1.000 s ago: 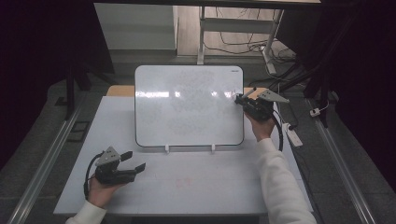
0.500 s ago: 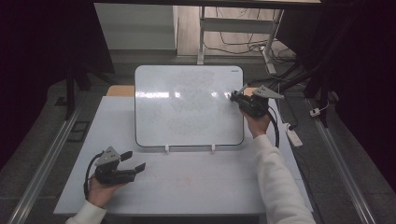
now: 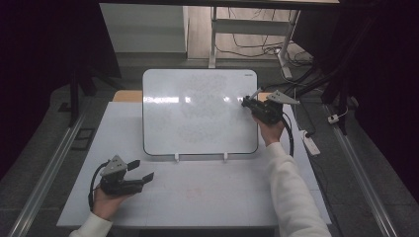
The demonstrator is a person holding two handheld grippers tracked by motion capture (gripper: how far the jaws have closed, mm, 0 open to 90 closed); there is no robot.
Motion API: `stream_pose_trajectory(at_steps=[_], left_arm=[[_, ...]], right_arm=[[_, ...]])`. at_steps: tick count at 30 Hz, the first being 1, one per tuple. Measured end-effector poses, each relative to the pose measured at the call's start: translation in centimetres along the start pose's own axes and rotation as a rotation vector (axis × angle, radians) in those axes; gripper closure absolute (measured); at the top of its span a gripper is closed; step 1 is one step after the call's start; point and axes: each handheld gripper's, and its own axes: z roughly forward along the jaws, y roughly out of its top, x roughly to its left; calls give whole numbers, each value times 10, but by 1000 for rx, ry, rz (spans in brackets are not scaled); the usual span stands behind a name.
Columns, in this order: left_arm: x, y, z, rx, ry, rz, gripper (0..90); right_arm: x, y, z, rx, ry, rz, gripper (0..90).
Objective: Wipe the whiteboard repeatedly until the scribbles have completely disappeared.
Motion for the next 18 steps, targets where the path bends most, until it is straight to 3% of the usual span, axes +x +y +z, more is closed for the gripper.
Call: stream_pose_trajectory(at_steps=[5,8,13,15,18], left_arm=[[0,0,0,0,1,0,260],[0,0,0,-1,3,-3,260],[0,0,1,1,1,-2,260],[0,0,0,1,-1,1,260],[-2,1,0,-2,1,2,260]], right_arm=[[-13,15,2,-48,-64,26,780],[-18,17,4,-68,-69,57,780],[5,5,10,0,20,-11,780],[8,3,9,15,26,-39,780],[-8,11,3,-25,-51,-2,780]])
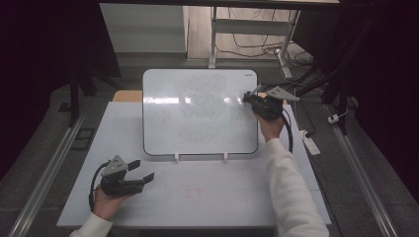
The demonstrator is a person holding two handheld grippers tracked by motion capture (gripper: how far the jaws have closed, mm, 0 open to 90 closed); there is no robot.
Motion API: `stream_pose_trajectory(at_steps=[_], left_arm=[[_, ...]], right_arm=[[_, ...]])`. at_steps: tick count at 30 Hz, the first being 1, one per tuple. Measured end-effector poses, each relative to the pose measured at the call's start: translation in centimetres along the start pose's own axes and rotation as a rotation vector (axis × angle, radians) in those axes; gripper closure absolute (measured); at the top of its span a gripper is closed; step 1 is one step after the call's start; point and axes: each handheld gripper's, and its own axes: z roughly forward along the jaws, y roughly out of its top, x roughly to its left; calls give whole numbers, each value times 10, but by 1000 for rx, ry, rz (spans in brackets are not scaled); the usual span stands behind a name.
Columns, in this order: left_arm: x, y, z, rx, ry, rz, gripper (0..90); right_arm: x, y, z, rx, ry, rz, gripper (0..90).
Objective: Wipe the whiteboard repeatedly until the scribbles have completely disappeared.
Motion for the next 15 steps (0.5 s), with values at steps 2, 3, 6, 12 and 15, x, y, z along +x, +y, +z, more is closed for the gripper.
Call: stream_pose_trajectory(at_steps=[2,3,6,12,15], left_arm=[[0,0,-1,-3,2,2,260],[0,0,-1,-4,2,2,260],[2,0,0,-3,2,-3,261],[0,0,-1,-5,1,1,261],[1,0,-1,-5,1,0,260]], right_arm=[[-10,3,-2,-27,-16,47,780],[-9,2,-1,-29,-16,43,780],[4,-6,2,-1,52,13,780],[-8,-3,-4,-28,-3,32,780],[-5,-5,-4,-27,0,31,780]])
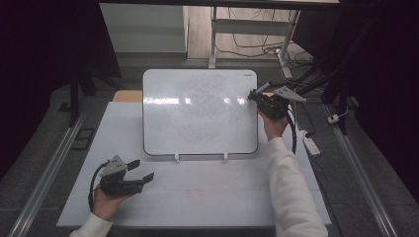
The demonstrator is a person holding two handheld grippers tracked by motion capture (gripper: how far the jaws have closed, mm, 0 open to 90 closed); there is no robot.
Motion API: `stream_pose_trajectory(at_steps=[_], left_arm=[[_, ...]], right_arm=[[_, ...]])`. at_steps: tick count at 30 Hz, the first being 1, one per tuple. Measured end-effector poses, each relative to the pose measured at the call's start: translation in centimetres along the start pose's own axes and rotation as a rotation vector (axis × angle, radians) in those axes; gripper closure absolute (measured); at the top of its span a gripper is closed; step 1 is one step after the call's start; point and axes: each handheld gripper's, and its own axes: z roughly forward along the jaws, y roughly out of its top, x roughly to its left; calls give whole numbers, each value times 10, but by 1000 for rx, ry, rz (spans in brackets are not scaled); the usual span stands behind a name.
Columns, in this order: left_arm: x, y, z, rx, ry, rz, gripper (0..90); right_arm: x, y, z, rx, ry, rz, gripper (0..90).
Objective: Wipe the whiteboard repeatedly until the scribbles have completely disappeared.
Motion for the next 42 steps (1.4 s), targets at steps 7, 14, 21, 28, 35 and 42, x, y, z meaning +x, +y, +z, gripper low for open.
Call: stream_pose_trajectory(at_steps=[7,14,21,28,35,42], left_arm=[[-1,0,0,3,1,3,260],[1,0,1,5,1,-2,260],[-1,0,0,0,3,1,261],[1,0,1,3,1,-2,260],[-1,0,0,-1,3,4,261],[-1,1,1,1,-1,7,261]], right_arm=[[8,-7,-3,28,23,-44,780],[19,-17,-5,57,81,-55,780],[-10,0,-9,-8,-22,6,780],[7,-10,-3,24,50,-26,780],[-1,-1,-2,-8,-2,19,780],[26,-16,-2,93,99,-48,780]])
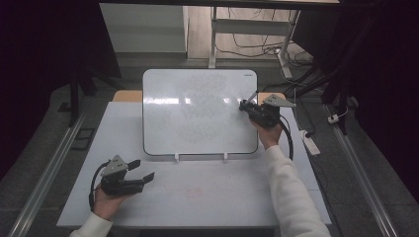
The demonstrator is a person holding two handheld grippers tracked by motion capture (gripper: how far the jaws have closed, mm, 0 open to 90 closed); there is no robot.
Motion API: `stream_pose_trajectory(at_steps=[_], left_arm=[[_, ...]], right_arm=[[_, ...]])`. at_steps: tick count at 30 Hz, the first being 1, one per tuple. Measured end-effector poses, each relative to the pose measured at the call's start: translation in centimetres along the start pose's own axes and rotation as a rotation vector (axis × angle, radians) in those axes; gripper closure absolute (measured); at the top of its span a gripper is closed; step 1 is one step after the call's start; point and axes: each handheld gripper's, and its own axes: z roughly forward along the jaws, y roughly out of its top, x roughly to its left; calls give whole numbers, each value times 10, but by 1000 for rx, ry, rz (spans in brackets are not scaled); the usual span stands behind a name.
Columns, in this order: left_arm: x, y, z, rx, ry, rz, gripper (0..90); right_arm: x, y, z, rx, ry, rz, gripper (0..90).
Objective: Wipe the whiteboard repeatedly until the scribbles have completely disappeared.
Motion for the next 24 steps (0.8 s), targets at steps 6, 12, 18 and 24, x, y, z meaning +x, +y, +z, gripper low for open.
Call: stream_pose_trajectory(at_steps=[6,12,18,24], left_arm=[[-1,1,-2,-10,4,1,261],[-1,1,-2,-13,-1,0,261],[-5,8,-3,-33,2,24,264],[-14,34,2,-64,-30,96,263]], right_arm=[[5,0,-17,2,15,18,780],[32,-1,-38,38,79,-6,779],[61,-15,-56,112,176,-18,779],[83,-26,-71,172,274,-13,779]])
